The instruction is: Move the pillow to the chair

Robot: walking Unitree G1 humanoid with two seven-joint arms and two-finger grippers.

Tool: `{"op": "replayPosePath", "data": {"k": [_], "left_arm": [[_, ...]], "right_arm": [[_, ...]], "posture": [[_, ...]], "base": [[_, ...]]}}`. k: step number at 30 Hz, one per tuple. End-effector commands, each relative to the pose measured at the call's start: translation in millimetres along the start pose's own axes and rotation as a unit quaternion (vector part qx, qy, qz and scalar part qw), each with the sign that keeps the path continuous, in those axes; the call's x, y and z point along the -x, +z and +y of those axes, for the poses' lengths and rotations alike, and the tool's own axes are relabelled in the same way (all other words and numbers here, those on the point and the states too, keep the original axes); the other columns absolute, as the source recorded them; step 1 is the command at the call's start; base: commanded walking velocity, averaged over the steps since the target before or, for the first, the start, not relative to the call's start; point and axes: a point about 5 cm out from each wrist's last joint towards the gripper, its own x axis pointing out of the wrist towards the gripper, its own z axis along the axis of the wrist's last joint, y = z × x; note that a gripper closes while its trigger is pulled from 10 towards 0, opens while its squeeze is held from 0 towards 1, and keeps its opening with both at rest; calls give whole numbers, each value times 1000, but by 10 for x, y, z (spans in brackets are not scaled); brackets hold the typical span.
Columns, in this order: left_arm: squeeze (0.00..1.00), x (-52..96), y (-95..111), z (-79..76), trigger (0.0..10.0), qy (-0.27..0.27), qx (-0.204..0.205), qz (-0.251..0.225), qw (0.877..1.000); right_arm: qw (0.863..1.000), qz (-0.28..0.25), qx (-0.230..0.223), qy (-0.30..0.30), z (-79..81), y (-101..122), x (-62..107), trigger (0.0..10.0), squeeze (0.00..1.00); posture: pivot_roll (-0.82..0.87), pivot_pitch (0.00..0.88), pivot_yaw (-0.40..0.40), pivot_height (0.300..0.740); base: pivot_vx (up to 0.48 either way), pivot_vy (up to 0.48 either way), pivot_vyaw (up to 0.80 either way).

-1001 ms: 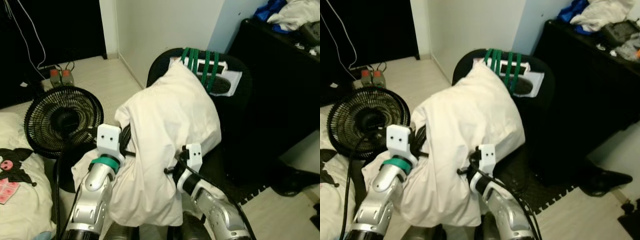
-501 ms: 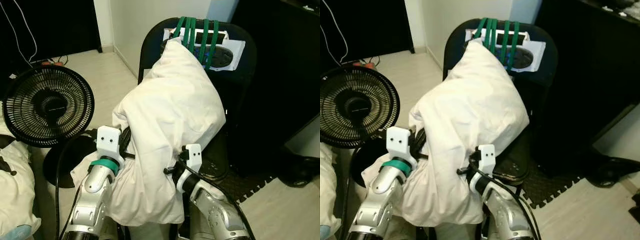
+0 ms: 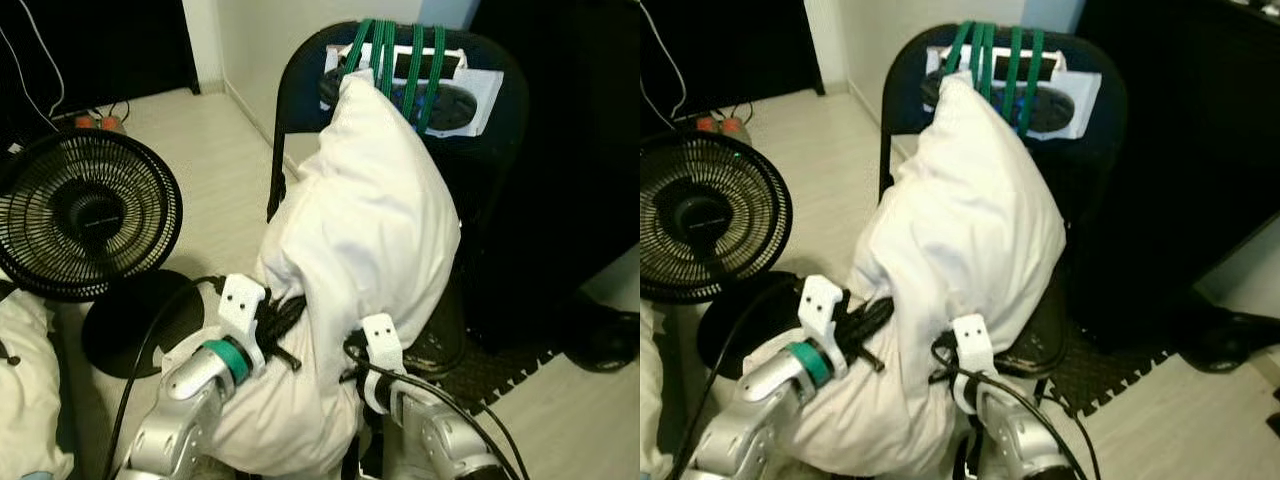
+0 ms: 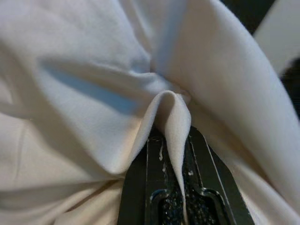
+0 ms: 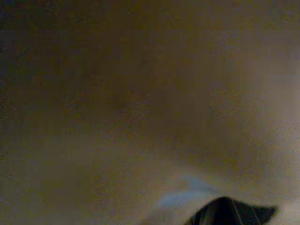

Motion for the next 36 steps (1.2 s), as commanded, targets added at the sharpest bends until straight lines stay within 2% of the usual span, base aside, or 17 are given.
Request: {"op": "replayPosePath", "data": {"k": [1,3,6,7,12,14,15,18,26,27,30,31,32,33,34,35,36], "left_arm": [[0,-20,25,-149,10000,-76,31,4,997],[0,-11,39,-145,10000,-81,33,3,996],[0,6,104,-111,10000,-87,38,-3,995],[0,17,147,-91,10000,-89,46,-9,995],[0,44,223,-70,10000,-97,59,-22,993],[0,77,338,-42,10000,-110,75,-40,990],[0,77,338,-42,10000,-110,75,-40,990],[0,116,509,-54,10000,-138,111,-75,981],[0,210,671,-168,10000,-214,168,-96,957],[0,210,671,-168,10000,-214,168,-96,957],[0,218,527,-242,10000,-226,162,-46,960],[0,218,527,-242,10000,-226,162,-46,960],[0,209,477,-244,10000,-220,156,-30,962],[0,148,368,-215,10000,-190,136,-8,972],[0,148,368,-215,10000,-190,136,-8,972],[0,109,297,-200,10000,-171,121,7,978],[0,109,297,-200,10000,-171,121,7,978]], "right_arm": [[999,-17,27,24,27,158,75,10000,0],[999,-21,33,29,19,190,98,10000,0],[990,-69,59,105,87,438,269,10000,0],[980,-104,63,156,163,593,388,10000,0],[962,-154,54,218,254,805,570,10000,0],[932,-225,31,282,322,1085,791,10000,0],[932,-225,31,282,322,1085,791,10000,0],[887,-306,6,347,359,1399,1075,10000,0],[843,-358,-27,401,300,1600,1357,10000,0],[843,-358,-27,401,300,1600,1357,10000,0],[888,-291,-14,356,204,1434,1208,10000,0],[888,-291,-14,356,204,1434,1208,10000,0],[900,-269,-10,342,174,1376,1165,10000,0],[930,-234,-13,284,41,1277,1034,10000,0],[930,-234,-13,284,41,1277,1034,10000,0],[947,-208,-16,243,-56,1204,957,10000,0],[947,-208,-16,243,-56,1204,957,10000,0]], "posture": [[15,98,12,580],[15,98,12,580],[8,106,14,580],[8,106,14,580],[3,112,18,580],[3,115,18,580],[3,115,18,580],[5,118,16,580],[8,117,13,580],[8,117,13,580],[10,115,12,580],[10,115,12,580],[10,115,12,580],[12,115,9,580],[12,115,9,580],[12,115,9,580],[12,115,9,580]], "base": [[0,0,0],[0,0,0],[0,0,0],[0,0,0],[0,0,0],[0,0,0],[0,0,0],[0,0,0],[0,0,0],[0,0,0],[0,0,0],[0,0,0],[0,0,0],[0,0,0],[0,0,0],[0,0,0],[0,0,0]]}}
